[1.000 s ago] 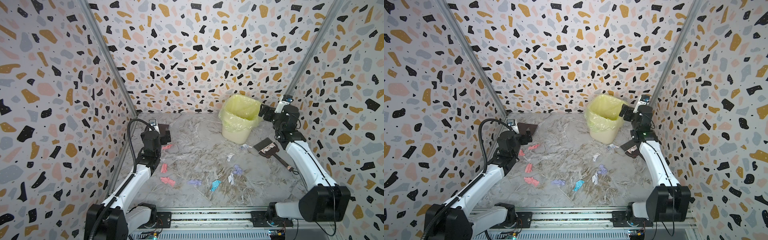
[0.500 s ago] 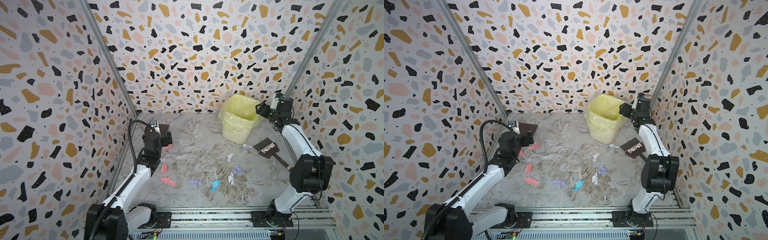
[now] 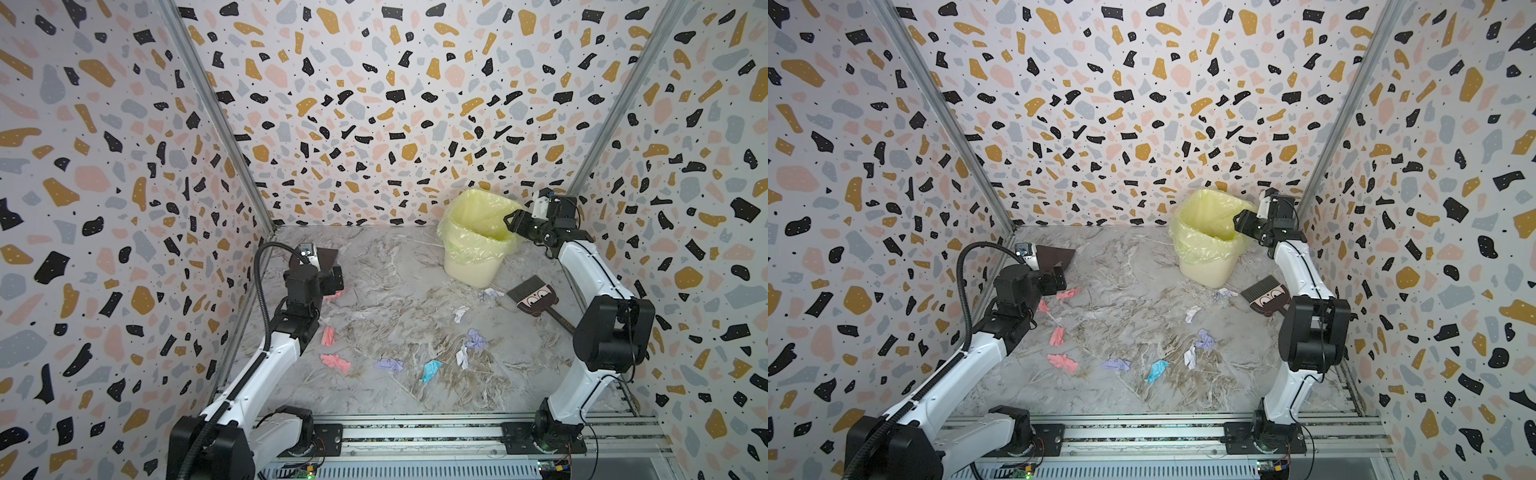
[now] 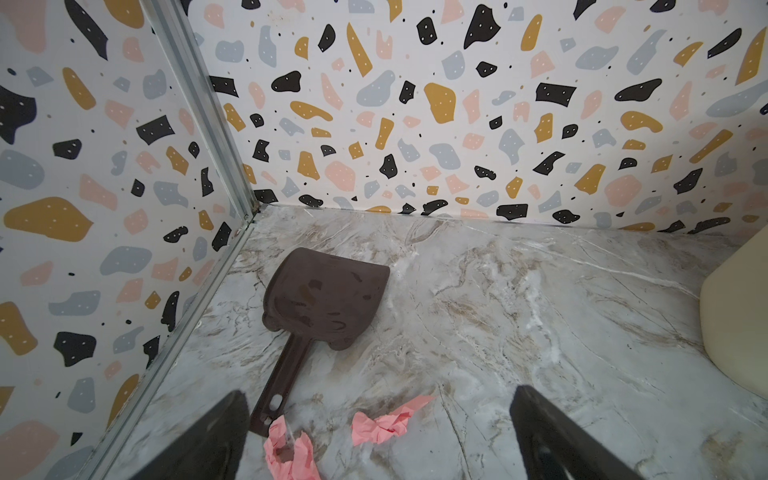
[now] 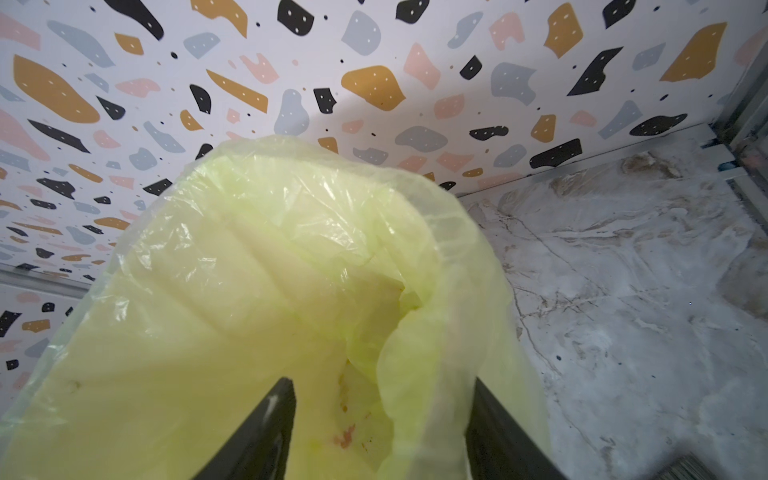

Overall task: Sweep away the paper scraps from the table
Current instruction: 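Push the yellow bin toward the table centre with the right gripper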

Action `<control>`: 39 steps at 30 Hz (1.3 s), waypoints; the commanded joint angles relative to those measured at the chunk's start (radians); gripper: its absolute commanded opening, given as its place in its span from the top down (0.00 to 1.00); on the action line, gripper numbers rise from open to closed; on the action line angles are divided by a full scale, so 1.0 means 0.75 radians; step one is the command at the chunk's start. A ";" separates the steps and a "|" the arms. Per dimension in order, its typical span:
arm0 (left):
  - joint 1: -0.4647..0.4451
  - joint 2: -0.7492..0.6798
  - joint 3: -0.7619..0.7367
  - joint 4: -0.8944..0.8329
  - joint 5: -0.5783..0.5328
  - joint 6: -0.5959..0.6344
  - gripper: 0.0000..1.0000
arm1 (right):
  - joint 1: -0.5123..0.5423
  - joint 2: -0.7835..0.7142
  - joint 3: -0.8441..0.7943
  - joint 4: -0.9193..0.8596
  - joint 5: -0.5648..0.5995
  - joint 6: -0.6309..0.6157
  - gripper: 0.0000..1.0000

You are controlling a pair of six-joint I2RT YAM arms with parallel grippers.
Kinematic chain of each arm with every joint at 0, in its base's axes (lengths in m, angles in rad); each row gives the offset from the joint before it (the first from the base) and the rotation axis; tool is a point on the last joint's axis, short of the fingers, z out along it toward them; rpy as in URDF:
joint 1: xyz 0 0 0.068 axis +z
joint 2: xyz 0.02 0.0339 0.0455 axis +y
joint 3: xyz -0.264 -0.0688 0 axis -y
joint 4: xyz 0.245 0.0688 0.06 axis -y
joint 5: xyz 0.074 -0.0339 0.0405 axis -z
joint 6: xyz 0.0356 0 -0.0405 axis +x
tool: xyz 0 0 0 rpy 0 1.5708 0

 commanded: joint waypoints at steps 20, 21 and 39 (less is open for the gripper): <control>0.004 -0.104 0.068 -0.191 -0.106 0.012 0.00 | 0.294 0.181 0.297 -0.320 -0.183 -0.280 0.51; 0.004 -0.109 0.068 -0.197 -0.124 0.009 0.00 | 0.316 0.187 0.305 -0.331 -0.186 -0.291 0.51; 0.038 -0.162 0.143 -0.346 -0.290 -0.114 0.01 | 0.703 0.227 0.314 -0.390 -0.199 -0.323 0.52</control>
